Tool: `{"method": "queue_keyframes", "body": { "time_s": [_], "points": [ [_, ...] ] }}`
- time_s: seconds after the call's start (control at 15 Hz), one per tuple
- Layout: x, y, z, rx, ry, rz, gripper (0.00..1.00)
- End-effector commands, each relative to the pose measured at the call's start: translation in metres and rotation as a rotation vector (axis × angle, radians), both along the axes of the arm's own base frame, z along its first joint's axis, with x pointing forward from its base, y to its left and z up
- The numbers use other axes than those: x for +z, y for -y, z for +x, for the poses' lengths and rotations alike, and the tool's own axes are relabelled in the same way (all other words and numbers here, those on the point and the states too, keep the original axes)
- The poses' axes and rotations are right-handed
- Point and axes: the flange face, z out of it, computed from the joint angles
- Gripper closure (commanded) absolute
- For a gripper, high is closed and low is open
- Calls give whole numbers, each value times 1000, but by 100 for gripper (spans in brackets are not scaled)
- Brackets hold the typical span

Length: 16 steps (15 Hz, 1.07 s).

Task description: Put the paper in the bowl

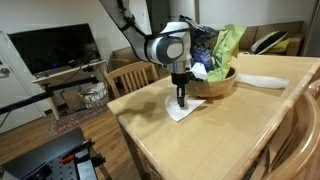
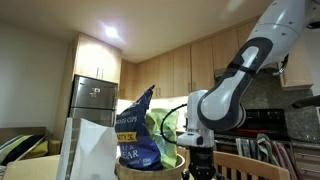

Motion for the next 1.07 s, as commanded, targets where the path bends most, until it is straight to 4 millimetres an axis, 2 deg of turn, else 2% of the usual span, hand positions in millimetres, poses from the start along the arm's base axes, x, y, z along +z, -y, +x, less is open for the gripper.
{"method": "queue_keyframes", "body": {
  "time_s": [0.0, 0.6, 0.8, 1.0],
  "points": [
    [-1, -3, -3, 26, 21, -12, 97],
    [80, -42, -35, 126, 355, 18, 97],
    [97, -47, -40, 101, 457, 27, 97],
    [105, -44, -40, 35, 553, 42, 97]
  ]
}}
